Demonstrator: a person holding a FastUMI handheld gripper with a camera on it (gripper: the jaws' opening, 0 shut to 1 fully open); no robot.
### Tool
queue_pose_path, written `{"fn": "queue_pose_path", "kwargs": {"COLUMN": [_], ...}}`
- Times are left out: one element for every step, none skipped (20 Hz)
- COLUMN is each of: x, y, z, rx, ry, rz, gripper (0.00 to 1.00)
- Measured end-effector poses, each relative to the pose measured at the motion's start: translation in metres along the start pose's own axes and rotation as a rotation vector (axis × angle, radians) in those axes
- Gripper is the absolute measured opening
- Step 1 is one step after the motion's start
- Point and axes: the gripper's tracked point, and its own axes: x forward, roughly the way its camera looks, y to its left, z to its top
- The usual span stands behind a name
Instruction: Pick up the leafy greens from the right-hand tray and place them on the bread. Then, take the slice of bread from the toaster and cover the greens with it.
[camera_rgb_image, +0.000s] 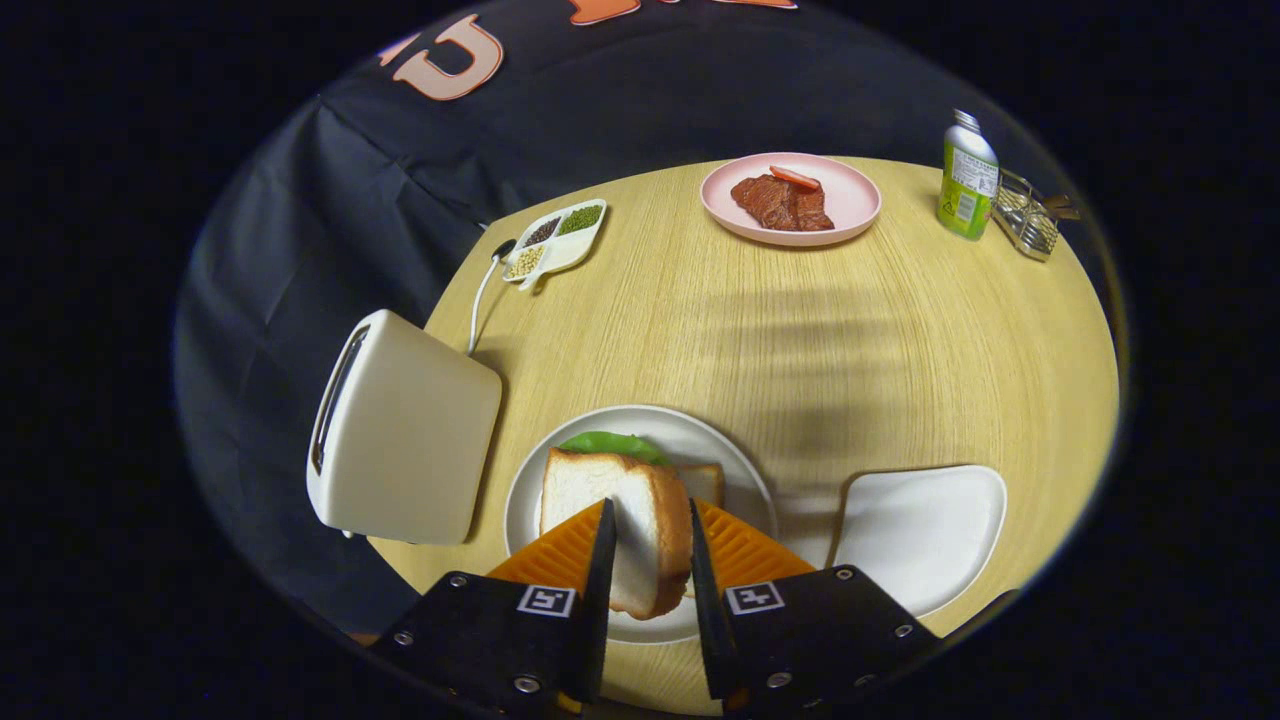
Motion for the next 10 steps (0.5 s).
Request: {"fn": "queue_pose_path", "kwargs": {"x": [0.001, 0.000, -0.001, -0.003, -0.006, -0.010, -0.015, -0.021, -0.030, -0.039], "y": [-0.004, -0.011, -0.014, -0.014, -0.014, -0.013, -0.012, -0.010, -0.009, -0.008], "z": [0.000, 0.000, 0.000, 0.001, 0.003, 0.007, 0.012, 0.020, 0.029, 0.040], "rx": [-0.016, -0.033, -0.045, -0.050, -0.053, -0.051, -0.050, -0.054, -0.065, -0.081], "ry": [-0.005, -0.012, -0.021, -0.029, -0.042, -0.063, -0.088, -0.121, -0.161, -0.203], "rz": [-0.020, -0.046, -0.059, -0.063, -0.060, -0.059, -0.054, -0.053, -0.054, -0.060], "gripper": [0.46, 0.51, 0.57, 0.62, 0.68, 0.70, 0.74, 0.75, 0.75, 0.76]}}
